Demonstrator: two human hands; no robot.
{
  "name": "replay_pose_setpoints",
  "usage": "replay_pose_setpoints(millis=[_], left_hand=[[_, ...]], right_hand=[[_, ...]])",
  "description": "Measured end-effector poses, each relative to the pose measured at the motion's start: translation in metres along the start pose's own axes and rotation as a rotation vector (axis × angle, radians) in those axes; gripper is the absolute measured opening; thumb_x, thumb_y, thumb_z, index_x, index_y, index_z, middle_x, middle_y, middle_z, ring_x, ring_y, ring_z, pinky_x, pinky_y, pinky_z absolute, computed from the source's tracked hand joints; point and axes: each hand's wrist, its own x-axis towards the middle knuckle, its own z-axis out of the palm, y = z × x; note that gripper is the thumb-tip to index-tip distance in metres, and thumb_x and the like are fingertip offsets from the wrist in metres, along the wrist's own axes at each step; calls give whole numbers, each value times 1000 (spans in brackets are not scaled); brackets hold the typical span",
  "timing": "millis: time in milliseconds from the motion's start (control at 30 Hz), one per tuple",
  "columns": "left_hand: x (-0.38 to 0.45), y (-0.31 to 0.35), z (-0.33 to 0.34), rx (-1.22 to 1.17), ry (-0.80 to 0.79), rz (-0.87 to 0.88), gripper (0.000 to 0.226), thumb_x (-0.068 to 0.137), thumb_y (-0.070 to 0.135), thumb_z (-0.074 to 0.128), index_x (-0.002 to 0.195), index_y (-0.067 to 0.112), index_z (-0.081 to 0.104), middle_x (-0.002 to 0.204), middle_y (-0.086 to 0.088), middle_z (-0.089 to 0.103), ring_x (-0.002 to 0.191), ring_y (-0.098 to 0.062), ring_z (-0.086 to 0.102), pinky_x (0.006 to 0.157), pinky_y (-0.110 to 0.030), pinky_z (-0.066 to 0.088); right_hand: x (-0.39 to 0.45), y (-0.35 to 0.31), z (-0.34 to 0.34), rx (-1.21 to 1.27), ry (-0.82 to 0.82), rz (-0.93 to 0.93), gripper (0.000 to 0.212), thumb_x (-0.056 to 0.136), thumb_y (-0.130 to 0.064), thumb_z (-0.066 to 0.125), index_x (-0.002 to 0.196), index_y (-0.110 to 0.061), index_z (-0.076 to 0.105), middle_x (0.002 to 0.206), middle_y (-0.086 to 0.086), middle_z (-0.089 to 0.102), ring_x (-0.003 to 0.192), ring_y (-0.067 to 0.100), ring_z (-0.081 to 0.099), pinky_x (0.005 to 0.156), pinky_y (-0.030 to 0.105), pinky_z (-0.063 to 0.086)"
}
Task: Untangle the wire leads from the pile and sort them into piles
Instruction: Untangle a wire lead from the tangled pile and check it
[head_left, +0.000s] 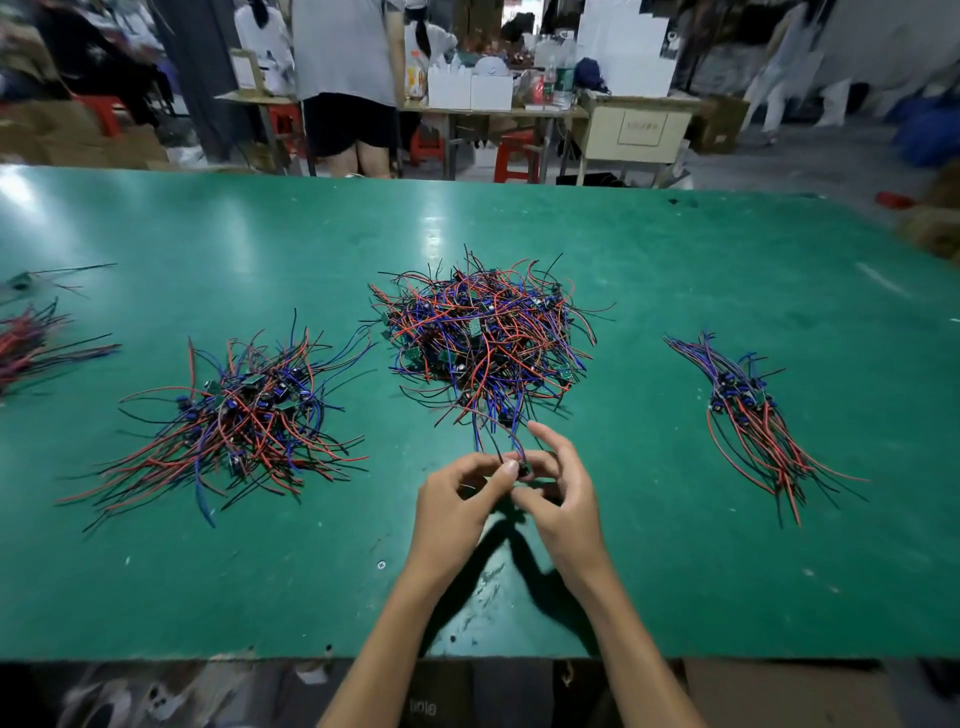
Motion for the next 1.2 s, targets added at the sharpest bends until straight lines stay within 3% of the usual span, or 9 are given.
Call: replay_pose_setpoints(millis=[67,133,233,333,500,600,733,1000,1200], left_hand=[[-1,-1,-2,30,41,27,10,88,34,76,92,25,78,84,1,78,75,-16,69,77,-43,58],[-2,-2,-3,67,38,39,7,87,35,78,90,28,78,76,6,75,66,-10,62,70,-38,54],[-6,-2,-2,108,-24,21,12,83,40,80,89,30,79,64,10,69,55,-12,52,60,-37,50],[-7,-1,-2,65,-34,20,18,81,44,80,90,29,80,82,2,77,72,-33,68,67,-44,57],[-6,-1,-2,12,35,50,14,84,36,80,89,23,78,86,-3,78,80,-37,70,73,-52,57],[-5,-1,-2,-36,72,42,7,87,26,78,88,19,77,85,-3,78,82,-28,73,79,-42,58],[-3,-3,-3,-73,133,0,7,90,21,76,88,14,78,80,-3,77,67,-7,63,68,-25,52],[-6,1,-5,-133,72,-7,7,81,12,84,87,13,80,83,-7,78,74,-12,68,70,-23,54],[8,22,-36,-229,321,57,10,77,11,83,85,14,79,81,-3,78,70,-6,69,68,-15,53]], right_hand=[[0,-1,-5,122,-49,26,67,71,-7,62,137,-21,54,106,6,75,92,16,64,82,33,54],[0,-2,-11,226,-33,36,64,77,-12,68,139,-20,52,108,10,76,96,16,68,82,26,54],[0,-3,-14,259,17,45,61,80,-18,80,136,-22,57,96,4,76,89,13,70,80,21,54],[1,0,-9,256,54,32,39,89,-16,74,126,-21,65,82,-2,71,84,10,68,80,19,54],[-1,-1,-11,186,-36,10,25,95,-11,65,119,-18,74,96,-1,78,88,7,68,79,16,52],[-1,1,-9,97,-34,-3,23,90,-5,73,109,-17,76,97,0,78,86,10,69,79,24,57],[1,3,-6,168,111,12,8,89,-3,74,92,-11,73,89,3,78,79,12,72,73,20,55],[0,-2,-5,213,111,57,11,95,-9,66,106,-8,66,94,11,79,82,17,75,72,22,57],[-4,-6,-2,137,45,101,19,98,-12,64,116,-12,69,99,7,79,77,23,74,67,27,59]])
